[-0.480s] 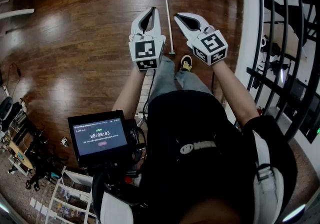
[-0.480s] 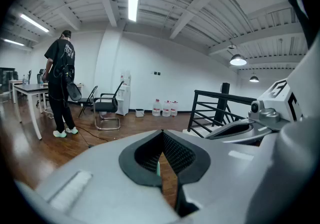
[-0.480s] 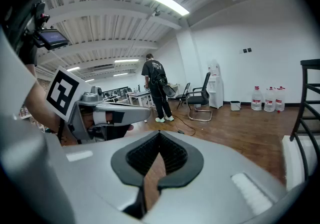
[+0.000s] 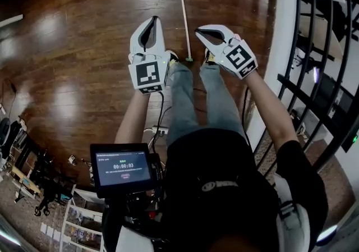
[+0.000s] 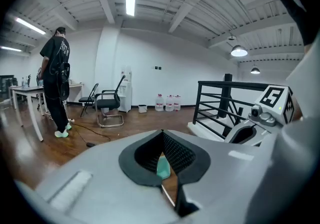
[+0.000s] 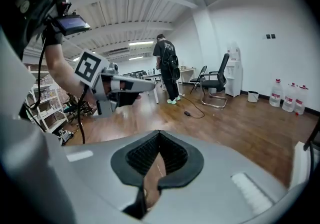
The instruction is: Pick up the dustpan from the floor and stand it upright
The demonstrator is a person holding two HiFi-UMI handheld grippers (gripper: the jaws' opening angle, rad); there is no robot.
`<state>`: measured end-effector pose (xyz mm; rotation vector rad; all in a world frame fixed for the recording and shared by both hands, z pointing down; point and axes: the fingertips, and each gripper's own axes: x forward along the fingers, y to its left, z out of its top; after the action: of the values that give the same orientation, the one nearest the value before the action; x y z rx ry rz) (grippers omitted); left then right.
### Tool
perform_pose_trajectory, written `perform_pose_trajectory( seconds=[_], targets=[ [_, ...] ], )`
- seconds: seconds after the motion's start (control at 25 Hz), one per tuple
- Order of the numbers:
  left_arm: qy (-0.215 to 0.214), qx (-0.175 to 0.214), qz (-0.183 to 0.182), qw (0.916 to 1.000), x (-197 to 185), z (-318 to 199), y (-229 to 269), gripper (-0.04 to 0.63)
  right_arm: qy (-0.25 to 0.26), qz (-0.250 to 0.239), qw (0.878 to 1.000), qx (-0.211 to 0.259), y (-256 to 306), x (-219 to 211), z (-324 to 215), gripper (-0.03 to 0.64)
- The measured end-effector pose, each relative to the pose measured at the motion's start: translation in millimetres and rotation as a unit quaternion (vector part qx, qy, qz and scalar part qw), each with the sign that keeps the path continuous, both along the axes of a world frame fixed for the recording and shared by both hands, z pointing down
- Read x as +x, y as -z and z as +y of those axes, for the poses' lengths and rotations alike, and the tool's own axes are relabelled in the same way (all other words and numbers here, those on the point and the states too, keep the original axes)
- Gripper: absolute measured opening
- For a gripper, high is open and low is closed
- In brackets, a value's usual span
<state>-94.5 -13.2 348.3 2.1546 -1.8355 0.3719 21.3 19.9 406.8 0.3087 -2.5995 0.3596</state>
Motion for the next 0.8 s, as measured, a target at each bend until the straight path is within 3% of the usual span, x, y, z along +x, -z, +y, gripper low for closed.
perform_pose_trajectory(
  seconds=[0.08, 0.28, 0.36, 0.48, 0.68, 0.8],
  targets=[
    [0.005, -0.008, -0.011, 0.9999, 5.0, 6.6, -14.3, 0.02, 0.026, 0.004, 0.999, -0.019, -30.8, 13.7, 9.9, 0.006],
    [0.008, -0.041, -0.029, 0.9987, -6.1, 14.6, -69.3, 0.02, 0.108, 0.024, 0.99, -0.089, -141.8, 10.8, 30.2, 0.176],
    [0.011, -0.059, -0.032, 0.9977, -20.2, 25.9, -107.3, 0.018, 0.128, 0.034, 0.985, -0.111, -196.0, -1.6, 44.5, 0.267],
    [0.015, -0.08, -0.029, 0.9962, -24.1, 51.8, -152.1, 0.02, 0.144, 0.055, 0.976, -0.151, -266.5, 0.9, 84.0, 0.348],
    [0.004, -0.088, -0.047, 0.995, 2.4, 77.3, -163.6, 0.02, 0.144, 0.099, 0.963, -0.205, -331.0, 40.7, 132.1, 0.385],
    [0.005, -0.093, -0.05, 0.9944, -6.6, 87.2, -195.8, 0.02, 0.131, 0.121, 0.955, -0.235, -394.7, 39.8, 152.5, 0.385]
  ],
)
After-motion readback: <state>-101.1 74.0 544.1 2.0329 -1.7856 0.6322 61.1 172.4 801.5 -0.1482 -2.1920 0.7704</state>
